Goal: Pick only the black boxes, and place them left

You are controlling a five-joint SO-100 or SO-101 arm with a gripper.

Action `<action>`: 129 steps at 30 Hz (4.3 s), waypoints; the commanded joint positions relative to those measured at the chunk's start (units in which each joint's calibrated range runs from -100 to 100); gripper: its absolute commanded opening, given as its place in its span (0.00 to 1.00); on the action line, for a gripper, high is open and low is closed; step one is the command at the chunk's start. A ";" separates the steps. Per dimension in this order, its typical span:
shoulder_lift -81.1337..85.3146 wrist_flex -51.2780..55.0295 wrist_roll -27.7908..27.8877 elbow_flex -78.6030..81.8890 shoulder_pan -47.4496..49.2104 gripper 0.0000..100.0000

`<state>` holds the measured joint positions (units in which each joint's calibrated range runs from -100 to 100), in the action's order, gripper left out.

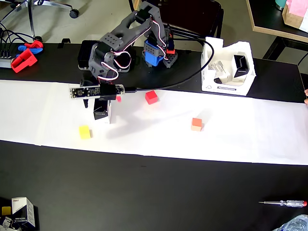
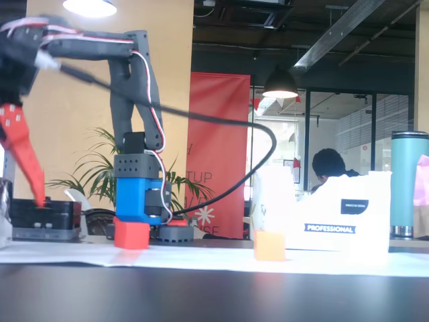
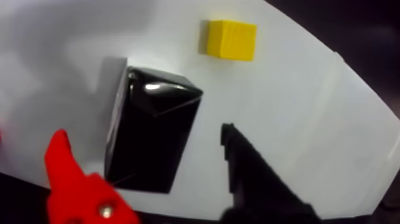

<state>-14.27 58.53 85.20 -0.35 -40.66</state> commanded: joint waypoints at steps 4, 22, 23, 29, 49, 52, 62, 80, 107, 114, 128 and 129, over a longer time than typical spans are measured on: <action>-3.78 -1.22 0.17 -2.22 -0.62 0.40; 21.90 21.04 -21.99 3.10 21.12 0.09; 23.95 21.04 -23.94 3.90 23.72 0.09; 34.23 21.12 -34.89 7.27 39.57 0.10; 48.13 21.76 -58.41 11.79 84.27 0.10; 47.98 21.84 -60.78 11.52 90.68 0.10; 47.26 25.57 -68.41 11.08 110.34 0.10; 24.43 34.55 -73.10 -1.15 123.85 0.10; 26.56 36.30 -70.73 -3.02 132.43 0.43; 35.89 34.79 -60.46 -3.02 122.55 0.43; 51.69 19.29 -44.46 -2.57 90.76 0.43; 52.48 17.62 -43.94 -1.51 87.82 0.43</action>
<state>31.26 82.18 38.71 1.24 57.54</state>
